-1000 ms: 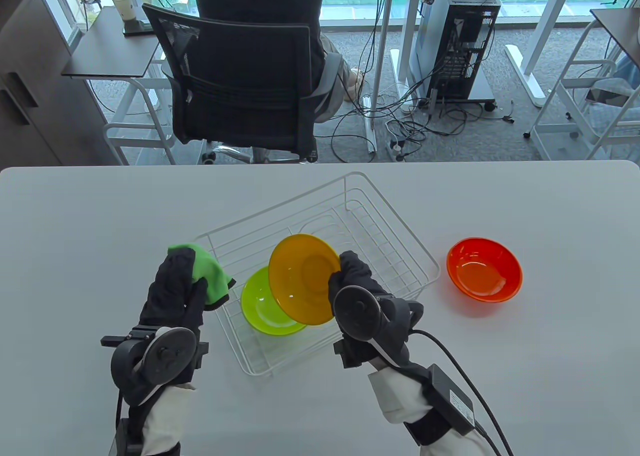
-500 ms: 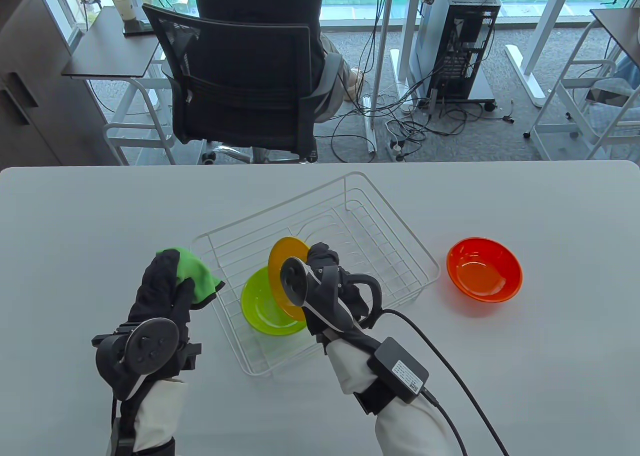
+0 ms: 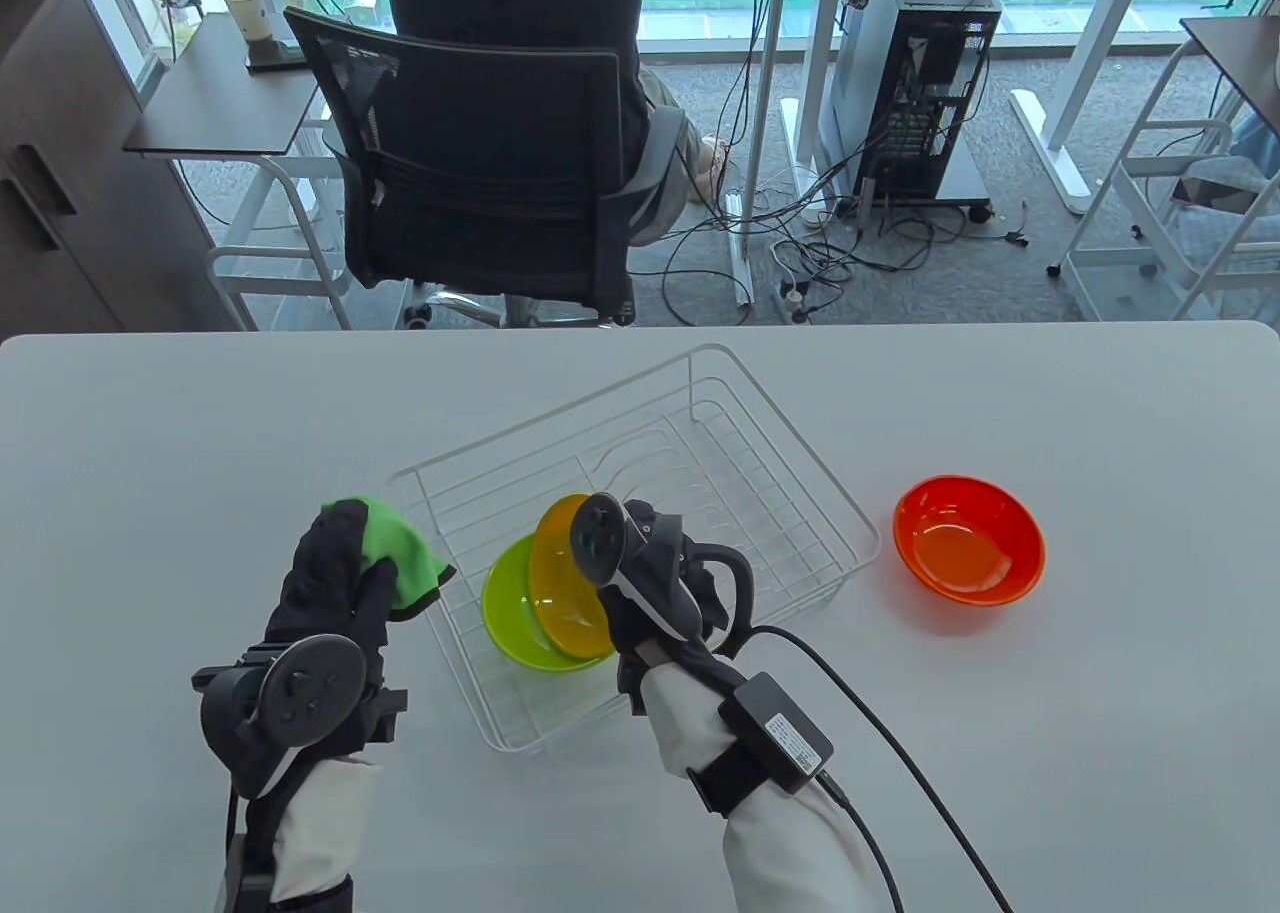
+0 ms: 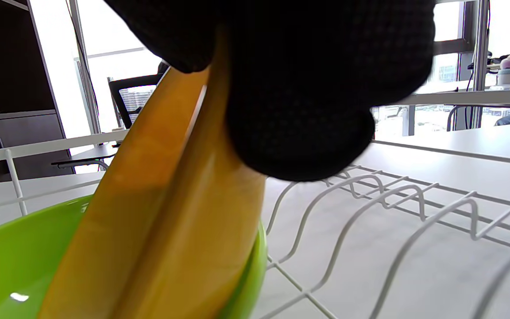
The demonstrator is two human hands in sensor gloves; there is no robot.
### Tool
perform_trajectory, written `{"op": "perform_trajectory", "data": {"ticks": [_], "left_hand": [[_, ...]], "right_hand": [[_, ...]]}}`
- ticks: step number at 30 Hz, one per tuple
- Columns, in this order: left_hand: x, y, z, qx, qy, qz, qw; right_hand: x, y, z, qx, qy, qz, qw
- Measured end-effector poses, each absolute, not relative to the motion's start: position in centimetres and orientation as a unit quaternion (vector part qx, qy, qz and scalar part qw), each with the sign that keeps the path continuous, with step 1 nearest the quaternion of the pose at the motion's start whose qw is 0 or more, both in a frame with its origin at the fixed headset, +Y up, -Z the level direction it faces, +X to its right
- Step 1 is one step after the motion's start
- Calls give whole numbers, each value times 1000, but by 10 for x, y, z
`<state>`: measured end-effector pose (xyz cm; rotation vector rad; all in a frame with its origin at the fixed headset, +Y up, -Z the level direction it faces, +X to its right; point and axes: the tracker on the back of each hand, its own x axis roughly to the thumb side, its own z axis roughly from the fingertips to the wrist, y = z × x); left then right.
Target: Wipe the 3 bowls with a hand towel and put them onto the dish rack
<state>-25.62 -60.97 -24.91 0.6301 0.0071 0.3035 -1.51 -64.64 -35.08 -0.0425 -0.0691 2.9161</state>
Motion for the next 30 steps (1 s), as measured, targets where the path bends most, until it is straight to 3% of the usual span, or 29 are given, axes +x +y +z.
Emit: {"op": "perform_trajectory", "data": {"ticks": [14,30], "left_hand": [[-255,-612,-251,303,0,153,941],[-251,-614,-254,294,-6,150,944]], "right_hand": [[-14,-656,-365,-76,62,993,73],[-18,-676,-383,-97,183,978,35]]}}
